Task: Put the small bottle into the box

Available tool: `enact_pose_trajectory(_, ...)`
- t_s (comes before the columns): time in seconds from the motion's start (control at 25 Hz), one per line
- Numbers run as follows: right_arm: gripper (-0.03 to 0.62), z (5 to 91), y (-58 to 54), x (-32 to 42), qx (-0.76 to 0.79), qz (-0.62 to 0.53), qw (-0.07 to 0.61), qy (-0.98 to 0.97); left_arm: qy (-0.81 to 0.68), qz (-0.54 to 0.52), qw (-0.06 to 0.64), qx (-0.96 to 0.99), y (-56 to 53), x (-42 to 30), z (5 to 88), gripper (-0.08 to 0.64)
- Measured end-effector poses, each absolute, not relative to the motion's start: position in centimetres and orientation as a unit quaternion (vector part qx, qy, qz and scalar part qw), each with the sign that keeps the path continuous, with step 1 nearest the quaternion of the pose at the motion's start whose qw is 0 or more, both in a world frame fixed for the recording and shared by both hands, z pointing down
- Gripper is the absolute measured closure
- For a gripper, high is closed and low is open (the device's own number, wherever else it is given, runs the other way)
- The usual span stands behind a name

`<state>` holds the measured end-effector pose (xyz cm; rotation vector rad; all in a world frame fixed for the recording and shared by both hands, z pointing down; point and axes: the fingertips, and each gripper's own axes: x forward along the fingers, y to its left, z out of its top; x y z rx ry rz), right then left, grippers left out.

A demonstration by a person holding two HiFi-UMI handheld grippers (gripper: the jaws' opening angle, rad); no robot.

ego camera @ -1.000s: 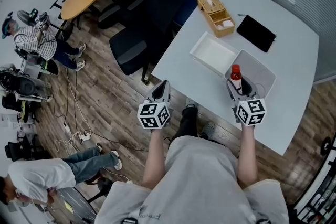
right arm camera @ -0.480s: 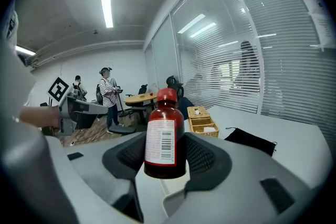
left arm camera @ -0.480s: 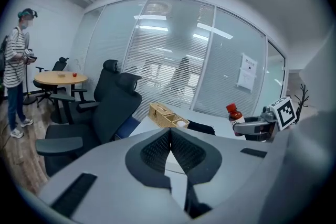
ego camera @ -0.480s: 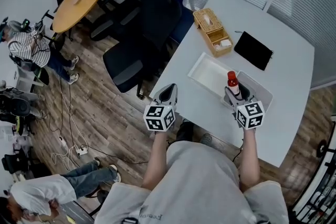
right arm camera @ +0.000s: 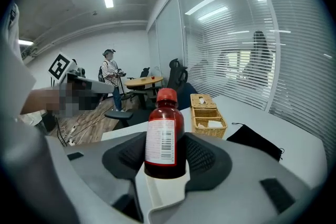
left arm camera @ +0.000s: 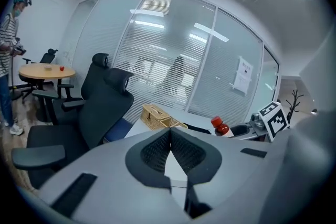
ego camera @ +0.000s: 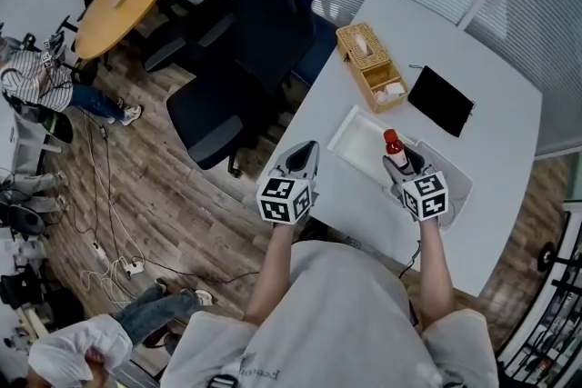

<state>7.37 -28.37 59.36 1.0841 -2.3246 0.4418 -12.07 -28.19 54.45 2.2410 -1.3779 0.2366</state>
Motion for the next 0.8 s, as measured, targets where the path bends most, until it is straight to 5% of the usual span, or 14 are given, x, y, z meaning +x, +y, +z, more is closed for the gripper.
enact_pose_trajectory(0.8, 0.367, 71.0, -31.9, 2.7, 0.299, 0.197, 0.428, -0.830, -0.453, 0.088, 0.269, 0.845, -30.1, -11.7, 55.9, 0.532)
